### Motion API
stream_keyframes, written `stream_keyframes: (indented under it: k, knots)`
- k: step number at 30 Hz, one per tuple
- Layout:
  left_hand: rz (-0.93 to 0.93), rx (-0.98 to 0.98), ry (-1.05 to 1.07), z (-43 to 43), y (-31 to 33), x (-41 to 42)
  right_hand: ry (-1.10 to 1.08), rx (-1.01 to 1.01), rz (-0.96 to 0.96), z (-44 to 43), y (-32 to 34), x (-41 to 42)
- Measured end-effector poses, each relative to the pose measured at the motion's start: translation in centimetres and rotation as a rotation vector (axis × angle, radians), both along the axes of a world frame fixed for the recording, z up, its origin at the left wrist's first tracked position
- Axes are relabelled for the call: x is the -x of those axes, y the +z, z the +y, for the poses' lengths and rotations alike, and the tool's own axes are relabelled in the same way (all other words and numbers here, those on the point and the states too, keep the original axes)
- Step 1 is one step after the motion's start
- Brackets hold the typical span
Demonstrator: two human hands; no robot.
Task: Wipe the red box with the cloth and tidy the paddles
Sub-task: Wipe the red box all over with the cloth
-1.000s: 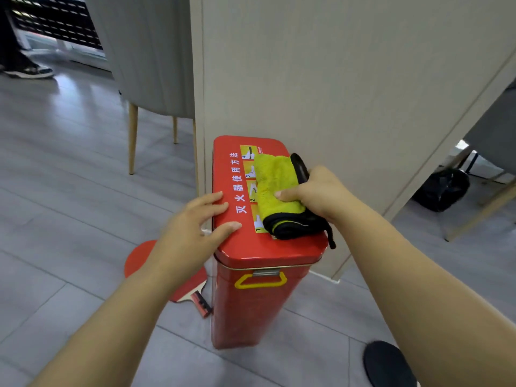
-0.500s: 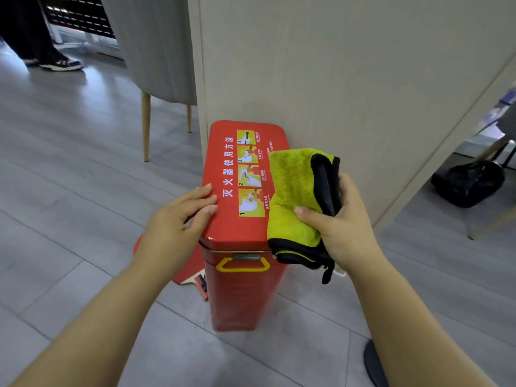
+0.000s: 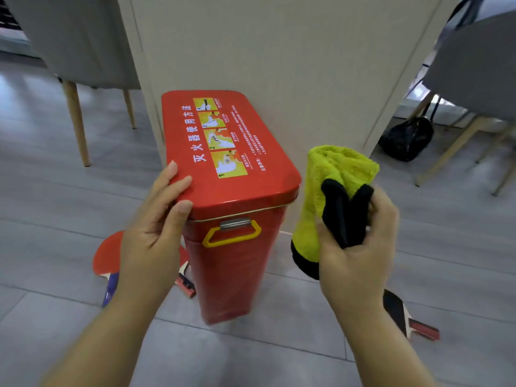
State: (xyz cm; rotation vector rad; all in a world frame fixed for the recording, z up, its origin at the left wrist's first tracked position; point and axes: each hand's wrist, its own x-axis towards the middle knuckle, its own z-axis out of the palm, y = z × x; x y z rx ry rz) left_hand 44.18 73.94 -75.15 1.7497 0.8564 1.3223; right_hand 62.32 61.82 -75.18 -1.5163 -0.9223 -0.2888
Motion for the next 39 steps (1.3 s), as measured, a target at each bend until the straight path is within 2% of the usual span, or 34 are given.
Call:
stream_keyframes:
  k: [2, 6, 11, 15, 20, 25, 31, 35, 39]
  knots:
    - [-0.006, -0.012, -0.021, 0.1, -0.4, 0.2, -0.018, 0.044, -0.002, 0.5, -1.3, 0.8]
    - [-0.019, -0.005, -0.064, 0.2, -0.2, 0.7, 0.022, 0.059, 0.136, 2.2, -2.7, 3.0]
    - [-0.085, 0.039, -0.122, 0.5, -0.1, 1.0, 0.045, -0.093, 0.304, 4.2, -2.5, 4.5]
    - [-0.074, 0.054, -0.155, 1.2, -0.2, 1.5, 0.042, -0.139, 0.150, 4.2, -3.8, 5.6]
    - [-0.053, 0.040, -0.205, 1.5, 0.1, 2.0, 0.108, -0.104, -0.206, 4.4, -5.0, 7.8]
    - [-0.102, 0.044, -0.256, 2.1, -0.1, 2.4, 0.171, -0.060, -0.374, 4.5, -5.4, 7.8]
    - [-0.102, 0.014, -0.290, 2.6, -0.3, 2.9, 0.145, 0.074, -0.640, 4.3, -5.2, 7.5]
    - [-0.073, -0.006, -0.289, 2.6, -0.2, 2.8, 0.081, 0.260, -0.913, 4.3, -6.2, 7.8]
    - [-0.003, -0.060, -0.285, 2.6, -0.4, 3.2, -0.011, 0.291, -0.894, 3.8, -6.5, 7.9]
